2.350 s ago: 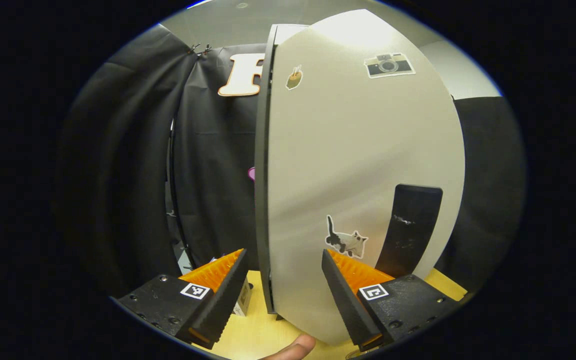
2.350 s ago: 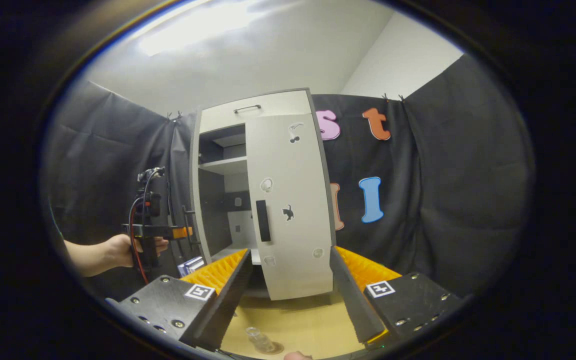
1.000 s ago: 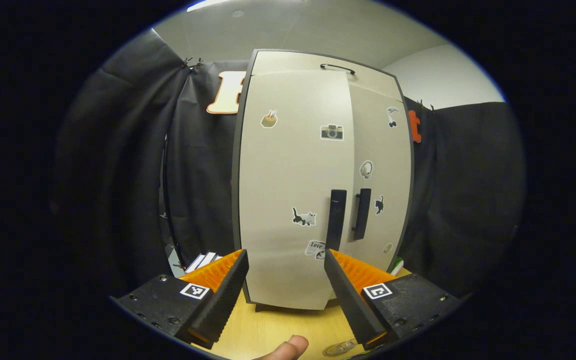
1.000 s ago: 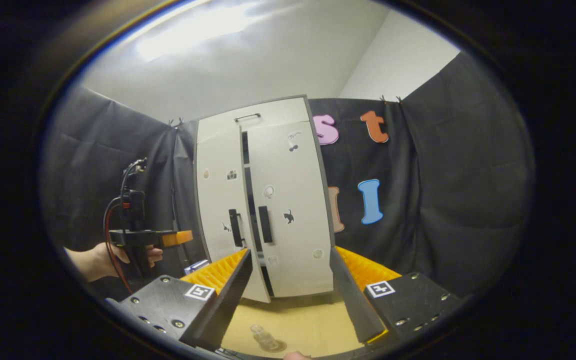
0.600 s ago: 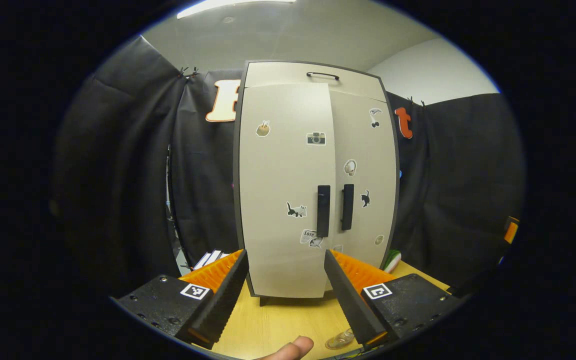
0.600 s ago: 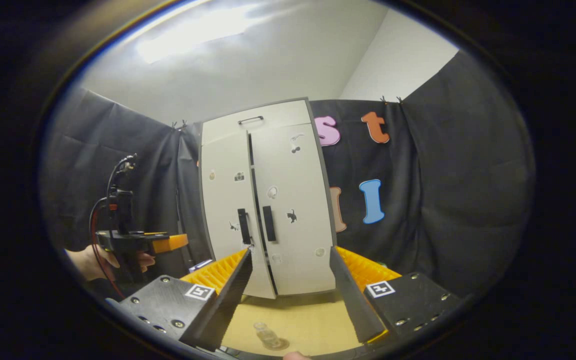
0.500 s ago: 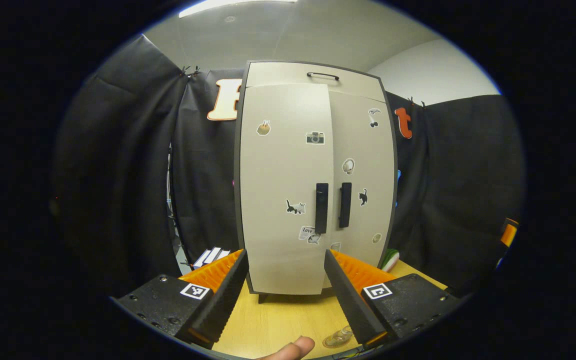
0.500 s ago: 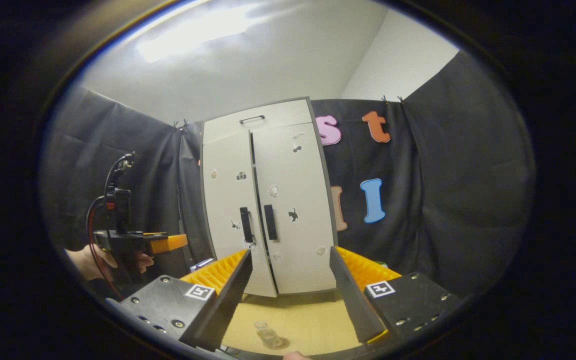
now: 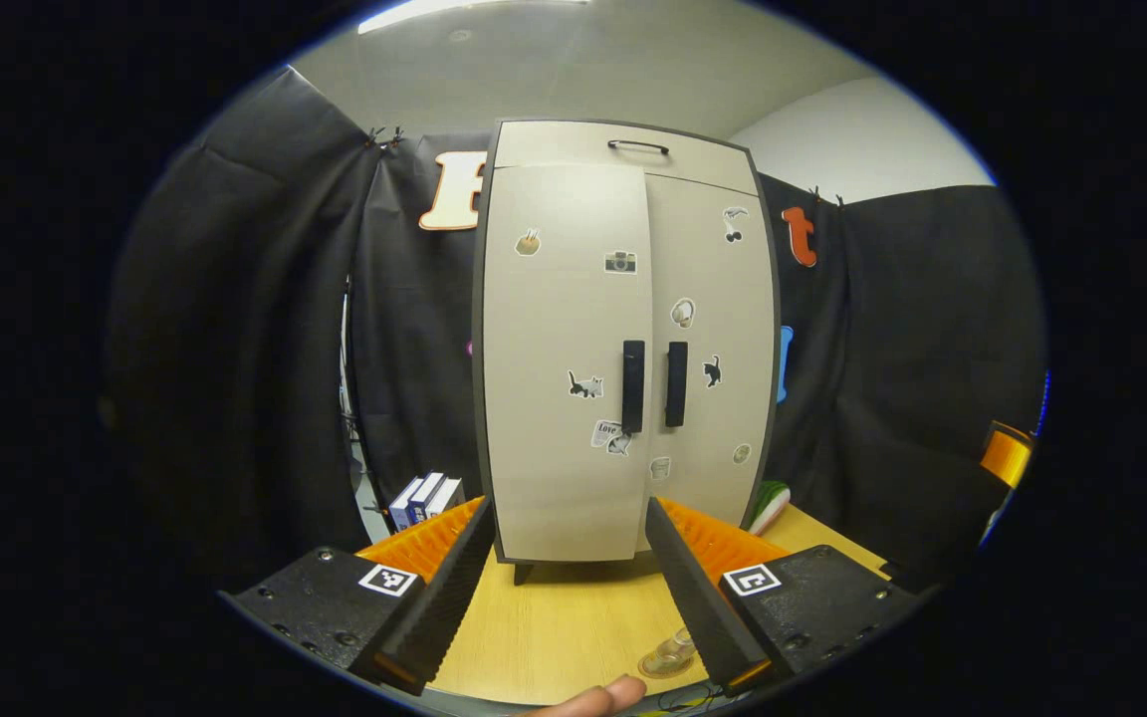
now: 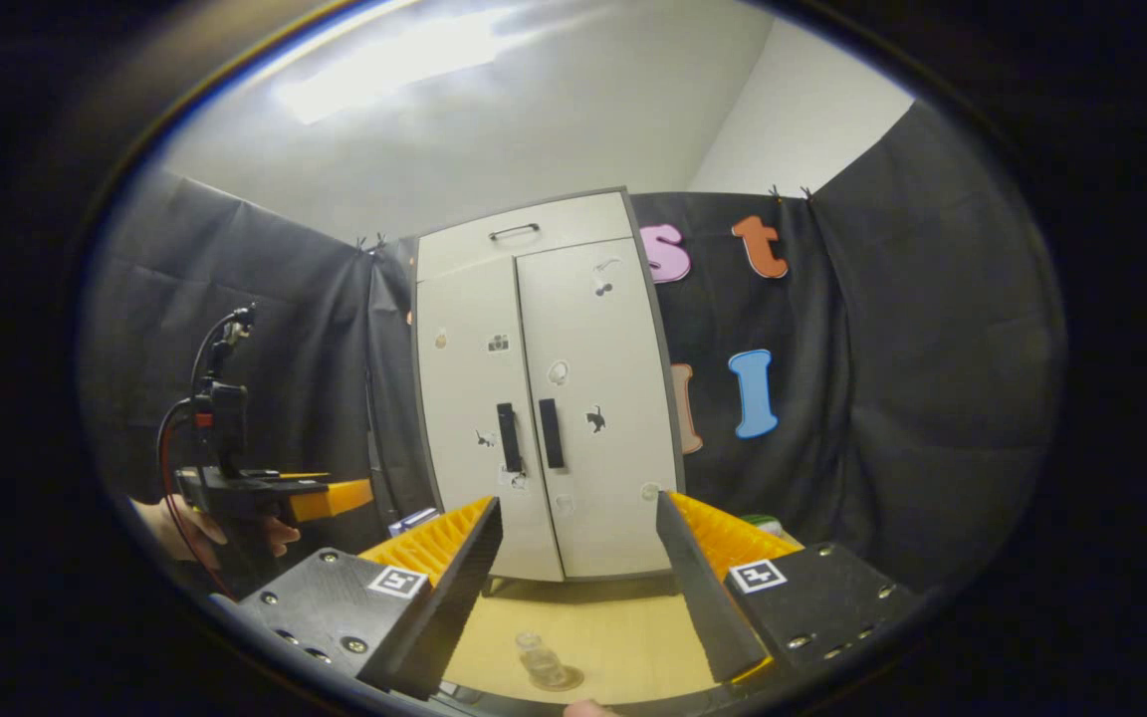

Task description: Grasp the bottle in the cabinet with the left hand and place it on the coaster, then close the right door with the right hand and the left door with the left hand.

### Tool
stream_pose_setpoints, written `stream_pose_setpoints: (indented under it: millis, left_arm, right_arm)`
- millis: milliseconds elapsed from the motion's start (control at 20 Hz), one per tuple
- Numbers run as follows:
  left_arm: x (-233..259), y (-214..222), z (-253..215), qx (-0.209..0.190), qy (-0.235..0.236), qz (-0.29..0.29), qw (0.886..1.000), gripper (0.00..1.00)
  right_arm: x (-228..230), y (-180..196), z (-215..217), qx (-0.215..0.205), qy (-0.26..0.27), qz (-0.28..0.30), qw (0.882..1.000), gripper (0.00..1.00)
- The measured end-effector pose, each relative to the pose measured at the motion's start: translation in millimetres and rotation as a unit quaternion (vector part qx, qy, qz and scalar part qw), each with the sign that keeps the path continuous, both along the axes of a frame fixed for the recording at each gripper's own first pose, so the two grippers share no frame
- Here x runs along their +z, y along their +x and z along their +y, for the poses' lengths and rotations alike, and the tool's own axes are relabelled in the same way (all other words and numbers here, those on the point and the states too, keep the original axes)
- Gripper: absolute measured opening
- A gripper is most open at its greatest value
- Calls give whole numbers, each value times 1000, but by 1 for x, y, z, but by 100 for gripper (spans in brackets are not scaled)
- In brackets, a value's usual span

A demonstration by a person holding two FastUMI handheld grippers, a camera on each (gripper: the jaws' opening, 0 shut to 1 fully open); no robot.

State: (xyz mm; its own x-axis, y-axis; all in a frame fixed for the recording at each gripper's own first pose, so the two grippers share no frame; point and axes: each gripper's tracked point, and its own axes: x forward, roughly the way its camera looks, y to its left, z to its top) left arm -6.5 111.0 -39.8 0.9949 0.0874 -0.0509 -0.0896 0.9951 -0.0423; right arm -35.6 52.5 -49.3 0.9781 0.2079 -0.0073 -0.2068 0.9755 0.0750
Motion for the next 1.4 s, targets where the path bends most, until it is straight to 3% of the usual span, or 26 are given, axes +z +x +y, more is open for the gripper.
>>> stream_pose_setpoints:
  millis: [700, 1250, 1400]
  left_arm:
    - [9, 0, -21, -11, 11, -26, 1000, 96]
    - [1, 12, -35, -8, -22, -15, 1000, 96]
    - [1, 15, -38, -6, -13, -16, 1000, 93]
  right_arm:
    - [-3, 7, -13, -6, 1, 3, 1000, 94]
    - [0, 10, -35, -18, 3, -1, 1000, 92]
    - [-3, 10, -40, -21, 4, 1, 1000, 94]
